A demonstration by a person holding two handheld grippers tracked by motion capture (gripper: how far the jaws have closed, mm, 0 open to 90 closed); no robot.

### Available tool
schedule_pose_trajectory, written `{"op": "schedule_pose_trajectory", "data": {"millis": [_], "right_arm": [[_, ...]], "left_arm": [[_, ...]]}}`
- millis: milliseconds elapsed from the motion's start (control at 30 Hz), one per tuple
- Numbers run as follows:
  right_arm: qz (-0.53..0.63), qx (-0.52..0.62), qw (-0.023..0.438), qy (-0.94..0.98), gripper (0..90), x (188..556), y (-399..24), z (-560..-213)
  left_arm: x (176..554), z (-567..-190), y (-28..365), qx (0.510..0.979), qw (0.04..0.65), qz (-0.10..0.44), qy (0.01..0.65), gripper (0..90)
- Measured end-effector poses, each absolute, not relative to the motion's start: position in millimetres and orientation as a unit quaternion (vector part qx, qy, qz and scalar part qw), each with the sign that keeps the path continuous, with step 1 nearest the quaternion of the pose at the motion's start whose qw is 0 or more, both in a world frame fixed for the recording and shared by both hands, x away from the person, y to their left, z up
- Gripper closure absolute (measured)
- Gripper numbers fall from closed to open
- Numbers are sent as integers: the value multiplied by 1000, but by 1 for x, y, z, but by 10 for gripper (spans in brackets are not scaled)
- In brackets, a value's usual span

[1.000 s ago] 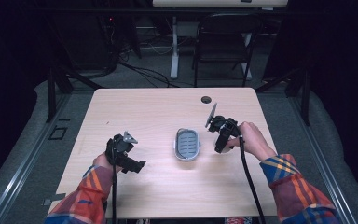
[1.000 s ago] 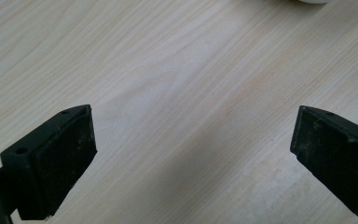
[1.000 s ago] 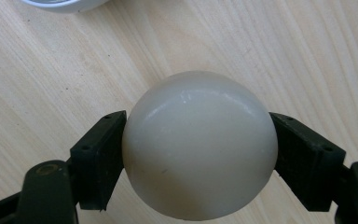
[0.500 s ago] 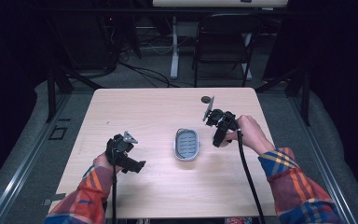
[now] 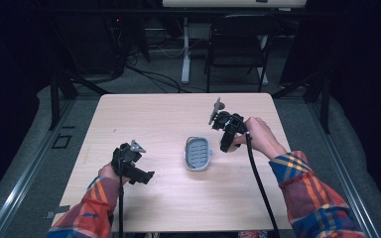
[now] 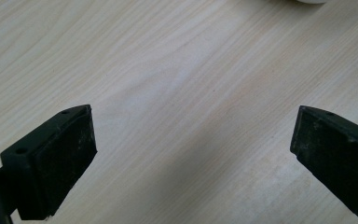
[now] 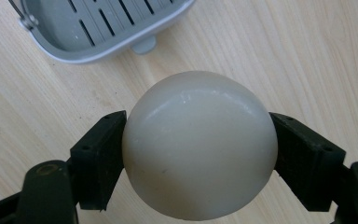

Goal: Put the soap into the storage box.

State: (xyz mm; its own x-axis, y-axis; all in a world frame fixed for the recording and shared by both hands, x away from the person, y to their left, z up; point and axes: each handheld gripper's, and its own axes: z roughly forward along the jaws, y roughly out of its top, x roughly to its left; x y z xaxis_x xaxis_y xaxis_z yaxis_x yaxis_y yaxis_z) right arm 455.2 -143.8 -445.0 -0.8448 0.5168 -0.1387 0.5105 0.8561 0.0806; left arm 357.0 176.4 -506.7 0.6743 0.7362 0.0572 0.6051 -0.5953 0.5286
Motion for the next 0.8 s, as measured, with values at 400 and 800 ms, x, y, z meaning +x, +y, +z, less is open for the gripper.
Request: {"op": "schedule_pose_trajectory", "data": {"millis": [400,800], "right_arm": [[20,256,77,963,227,457,-130,-443],[25,243,80,966,227,460,-113,-437]], "left_arm": [[357,-507,176,883,240,137,380,1],[357,-507,176,884,240,136,378,1]]}}
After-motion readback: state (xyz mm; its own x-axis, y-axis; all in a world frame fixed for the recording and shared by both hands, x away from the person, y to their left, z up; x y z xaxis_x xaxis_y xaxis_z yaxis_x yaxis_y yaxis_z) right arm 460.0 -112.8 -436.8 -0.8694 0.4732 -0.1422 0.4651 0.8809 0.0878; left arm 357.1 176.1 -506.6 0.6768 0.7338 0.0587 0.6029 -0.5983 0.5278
